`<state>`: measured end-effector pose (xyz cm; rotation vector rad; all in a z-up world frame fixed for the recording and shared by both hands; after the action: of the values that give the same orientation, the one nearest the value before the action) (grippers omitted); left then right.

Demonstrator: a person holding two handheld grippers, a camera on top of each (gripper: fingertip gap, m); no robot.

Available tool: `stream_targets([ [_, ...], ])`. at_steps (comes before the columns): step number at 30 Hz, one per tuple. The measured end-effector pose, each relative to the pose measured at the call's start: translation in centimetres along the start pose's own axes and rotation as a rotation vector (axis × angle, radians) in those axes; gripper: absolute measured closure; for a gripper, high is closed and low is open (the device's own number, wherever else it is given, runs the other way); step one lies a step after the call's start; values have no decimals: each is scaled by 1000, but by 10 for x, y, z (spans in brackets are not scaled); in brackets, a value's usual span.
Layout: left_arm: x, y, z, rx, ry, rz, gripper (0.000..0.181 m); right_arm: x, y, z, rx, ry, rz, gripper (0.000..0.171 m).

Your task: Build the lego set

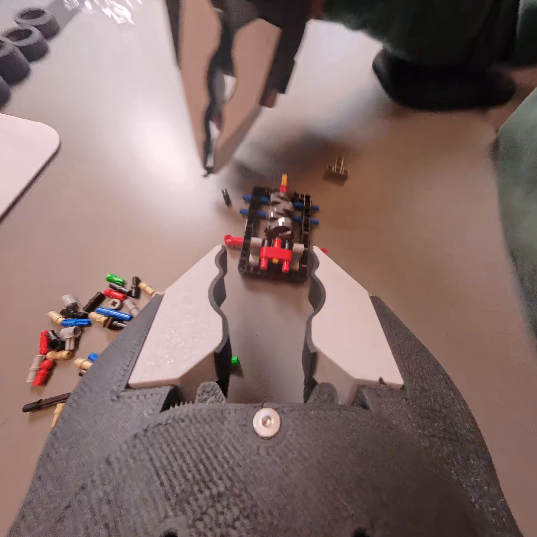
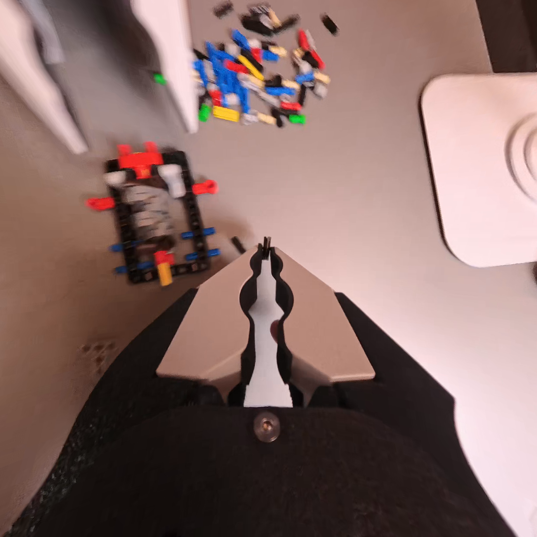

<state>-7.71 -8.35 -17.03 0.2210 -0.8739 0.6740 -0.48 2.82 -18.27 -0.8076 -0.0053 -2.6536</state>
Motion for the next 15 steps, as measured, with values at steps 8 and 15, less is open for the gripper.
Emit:
stream_targets([
  [8, 41, -44, -31, -54, -97, -36, 151, -29, 76, 57, 174, 24, 83, 168],
  [15, 62, -80, -59, -110, -70, -85, 164, -21, 109, 77, 142, -54, 134, 168],
])
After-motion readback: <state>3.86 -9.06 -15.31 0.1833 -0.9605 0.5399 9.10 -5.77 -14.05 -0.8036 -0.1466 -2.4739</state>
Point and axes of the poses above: each gripper's, where its closed fingertips meet, z back along the fingers, x out of its top, y = z × x across the jaws, the point moved 4 cm from there along z, back along the fingers, and after that the axes turned 6 degrees about y, right-handed, at the moved point
